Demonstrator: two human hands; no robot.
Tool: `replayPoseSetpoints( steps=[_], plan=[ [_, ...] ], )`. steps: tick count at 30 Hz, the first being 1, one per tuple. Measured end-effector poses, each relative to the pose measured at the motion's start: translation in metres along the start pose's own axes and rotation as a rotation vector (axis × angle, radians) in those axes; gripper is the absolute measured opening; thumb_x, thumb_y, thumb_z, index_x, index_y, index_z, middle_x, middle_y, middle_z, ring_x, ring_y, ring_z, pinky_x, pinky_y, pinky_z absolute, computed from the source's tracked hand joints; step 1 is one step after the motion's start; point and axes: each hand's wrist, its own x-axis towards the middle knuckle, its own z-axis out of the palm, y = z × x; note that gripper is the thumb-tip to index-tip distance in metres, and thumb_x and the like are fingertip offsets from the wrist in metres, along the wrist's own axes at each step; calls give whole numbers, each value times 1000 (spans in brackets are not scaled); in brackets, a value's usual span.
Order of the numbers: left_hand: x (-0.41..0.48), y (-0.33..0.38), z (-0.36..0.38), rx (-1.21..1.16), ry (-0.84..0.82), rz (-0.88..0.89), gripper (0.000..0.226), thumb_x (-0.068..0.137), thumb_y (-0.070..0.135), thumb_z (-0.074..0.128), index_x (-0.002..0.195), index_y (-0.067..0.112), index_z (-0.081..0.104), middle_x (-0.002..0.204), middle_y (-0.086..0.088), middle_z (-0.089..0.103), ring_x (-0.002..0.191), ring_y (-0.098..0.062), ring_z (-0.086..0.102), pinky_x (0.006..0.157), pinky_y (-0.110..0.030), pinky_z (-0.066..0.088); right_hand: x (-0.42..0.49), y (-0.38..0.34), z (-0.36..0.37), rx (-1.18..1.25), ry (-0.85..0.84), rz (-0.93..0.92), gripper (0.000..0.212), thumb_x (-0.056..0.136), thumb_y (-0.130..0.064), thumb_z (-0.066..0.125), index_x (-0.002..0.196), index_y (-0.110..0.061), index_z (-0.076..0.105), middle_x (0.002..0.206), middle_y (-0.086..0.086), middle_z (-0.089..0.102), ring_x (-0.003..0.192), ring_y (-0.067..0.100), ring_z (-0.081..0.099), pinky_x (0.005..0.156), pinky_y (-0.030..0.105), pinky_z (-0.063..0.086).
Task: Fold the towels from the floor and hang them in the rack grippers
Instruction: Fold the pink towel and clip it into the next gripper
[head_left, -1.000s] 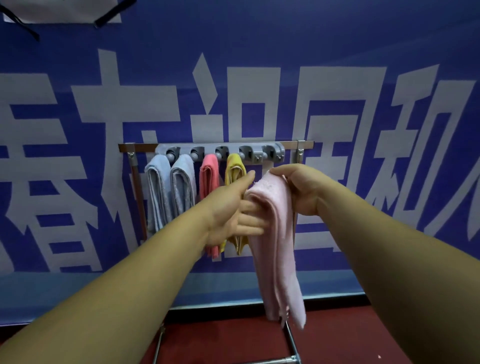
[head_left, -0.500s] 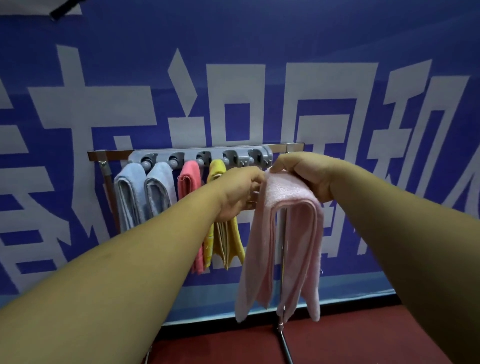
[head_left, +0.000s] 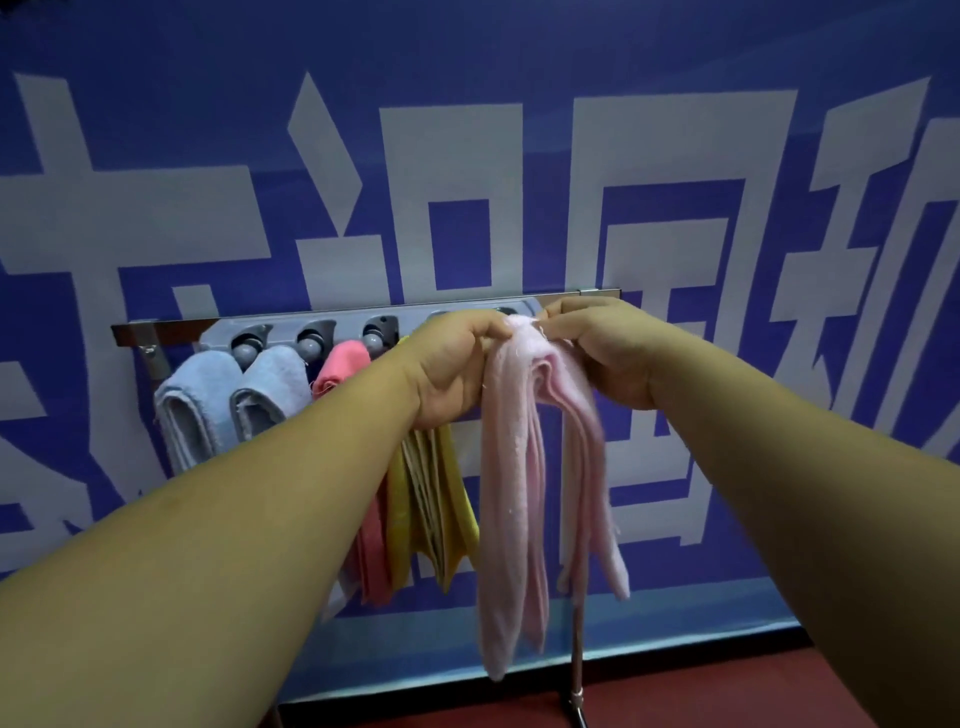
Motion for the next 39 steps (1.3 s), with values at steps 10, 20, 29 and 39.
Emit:
replayPoseSetpoints(
  steps=[10,20,29,39],
  plan=[
    [55,26,-19,178,362,43,35,74,12,62,103,0,78,91,-22,79,85,-36,73,95,-58,61,83,8,18,-388,285,-180,6,96,-20,66,99,-18,71,96,5,75,84,24,69,78,41,62],
    [79,30,-17,658,518,69,10,104,11,50,100,11,59,100,-9,53,75,-21,51,73,-36,46,116,27,36,-1032,376,-213,19,107,-45,49,106,-27,57,95,-6,64,105,26,46,100,50,29],
    [81,21,-28,1211,573,215,27,97,7,54,123,14,60,128,-15,58,99,-28,56,83,-38,48,118,38,42,-1130,415,-303,13,108,-41,49,106,-30,55,88,-8,62,102,26,46,89,46,24],
    [25,-1,-32,1533,317,302,41,89,46,61,127,31,61,119,2,60,119,-26,55,100,-46,41,108,43,49,-1081,440,-389,22,104,-25,56,123,-33,61,113,-3,70,114,27,51,93,44,31]
  ],
)
